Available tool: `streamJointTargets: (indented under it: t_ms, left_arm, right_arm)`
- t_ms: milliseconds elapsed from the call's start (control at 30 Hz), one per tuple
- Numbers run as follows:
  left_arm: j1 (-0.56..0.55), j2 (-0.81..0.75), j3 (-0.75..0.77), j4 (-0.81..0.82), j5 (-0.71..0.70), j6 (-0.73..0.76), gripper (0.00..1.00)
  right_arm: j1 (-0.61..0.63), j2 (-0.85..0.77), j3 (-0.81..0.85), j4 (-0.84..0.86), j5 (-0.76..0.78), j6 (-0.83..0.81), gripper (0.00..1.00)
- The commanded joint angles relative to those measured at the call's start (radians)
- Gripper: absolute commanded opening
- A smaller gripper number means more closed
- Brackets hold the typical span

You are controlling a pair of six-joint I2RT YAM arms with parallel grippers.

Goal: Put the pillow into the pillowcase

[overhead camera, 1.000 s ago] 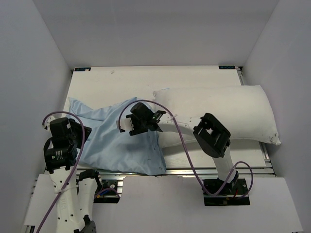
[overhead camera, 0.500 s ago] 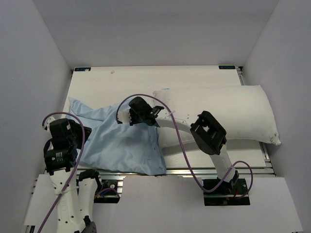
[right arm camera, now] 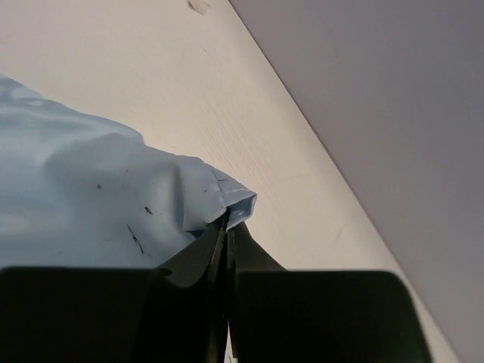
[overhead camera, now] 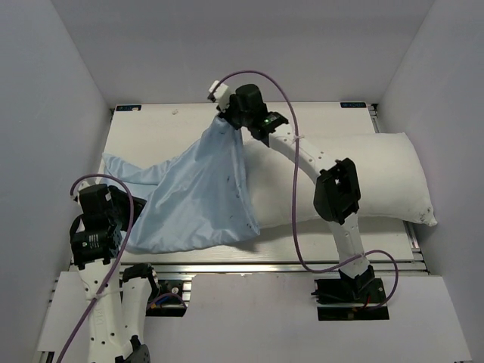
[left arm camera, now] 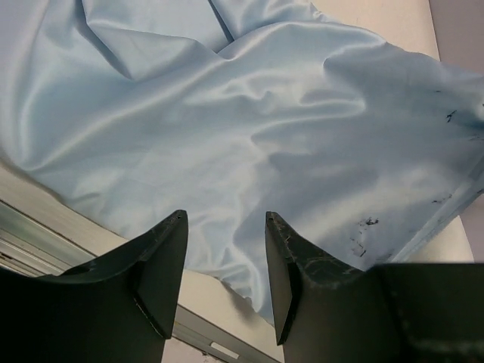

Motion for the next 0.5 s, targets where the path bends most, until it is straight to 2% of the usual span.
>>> streamJointTargets:
  t_ms: [0, 267, 367, 467]
  left_arm:
    - [0.007, 0.003, -0.010, 0.029, 0.026, -0.001, 0.55]
    - [0.007, 0.017, -0.036, 0.081, 0.091, 0.001, 0.55]
    - [0.007, 0.037, -0.047, 0.131, 0.160, 0.013, 0.56]
    - [0.009, 0.069, -0.074, 0.212, 0.269, 0.022, 0.56]
  right_arm:
    - [-0.058, 0.050, -0.010, -0.015, -0.031, 0.088, 0.08]
    - [-0.171, 0.047, -0.061, -0.026, -0.009, 0.038, 0.57]
    - [-0.219, 0.032, -0.064, -0.048, -0.022, 0.006, 0.63]
    - [-0.257, -0.009, -0.067, -0.089, -0.072, -0.001, 0.64]
